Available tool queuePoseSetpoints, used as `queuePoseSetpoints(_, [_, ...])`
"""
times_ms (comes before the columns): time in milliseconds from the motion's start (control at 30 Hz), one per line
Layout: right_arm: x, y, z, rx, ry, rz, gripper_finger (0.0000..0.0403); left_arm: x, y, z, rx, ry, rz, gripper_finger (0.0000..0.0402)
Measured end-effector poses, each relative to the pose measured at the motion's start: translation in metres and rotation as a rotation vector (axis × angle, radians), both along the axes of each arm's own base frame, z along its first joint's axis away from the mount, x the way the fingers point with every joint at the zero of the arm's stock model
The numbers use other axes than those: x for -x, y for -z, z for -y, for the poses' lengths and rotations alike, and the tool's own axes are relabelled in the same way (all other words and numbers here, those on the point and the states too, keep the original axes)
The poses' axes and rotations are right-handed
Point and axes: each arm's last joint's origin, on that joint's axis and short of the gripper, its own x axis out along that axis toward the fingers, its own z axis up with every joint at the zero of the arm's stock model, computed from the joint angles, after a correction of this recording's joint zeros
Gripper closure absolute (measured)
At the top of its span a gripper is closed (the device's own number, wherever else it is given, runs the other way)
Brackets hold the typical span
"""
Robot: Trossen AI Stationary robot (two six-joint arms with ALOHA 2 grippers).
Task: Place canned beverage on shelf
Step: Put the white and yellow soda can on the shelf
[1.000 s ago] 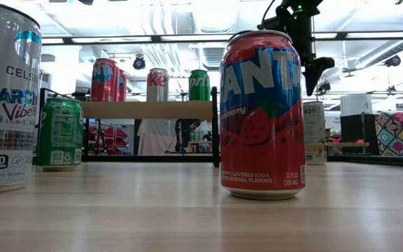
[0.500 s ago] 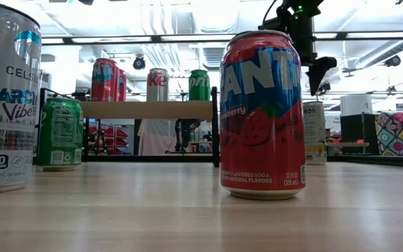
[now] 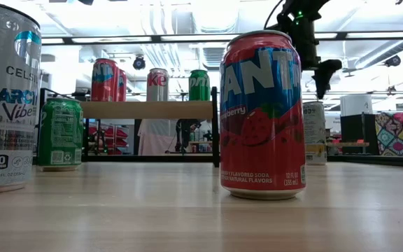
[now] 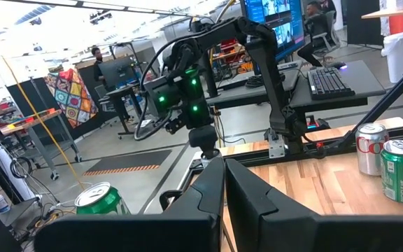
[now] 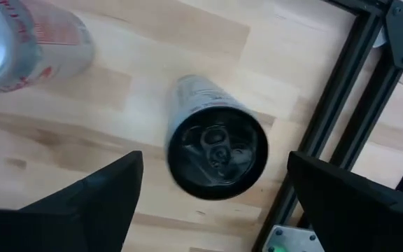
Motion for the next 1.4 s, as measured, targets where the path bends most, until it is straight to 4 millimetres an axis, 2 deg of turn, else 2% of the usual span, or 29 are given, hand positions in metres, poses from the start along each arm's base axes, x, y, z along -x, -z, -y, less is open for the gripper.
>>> queuePoseSetpoints(333, [0.001,0.015,0.004,-0.002,0.021,0.007,0.006,0.0,0.0,0.0,0.0,0.0,-0.001,0.0402])
queuePoseSetpoints(733, [0.001,0.044,0.004,-0.016,0.03,-0.002,0.0066,0.0,0.0,0.0,0.0,0.0,0.0,0.0402])
queuePoseSetpoints(967, [0.002,0.05,0.003,-0.023,0.039,-0.011,0.0091,0.0,0.0,0.0,0.0,0.0,0.0,0.0402])
queuePoseSetpoints(1167, [0.002,0.05,0.004,-0.013,0.054,0.0,0.0156,0.0,0.0,0.0,0.0,0.0,0.0,0.0402])
queuePoseSetpoints(1400, [0.003,0.048,0.003,-0.018,0.06,-0.004,0.016,0.0,0.0,0.0,0.0,0.0,0.0,0.0402])
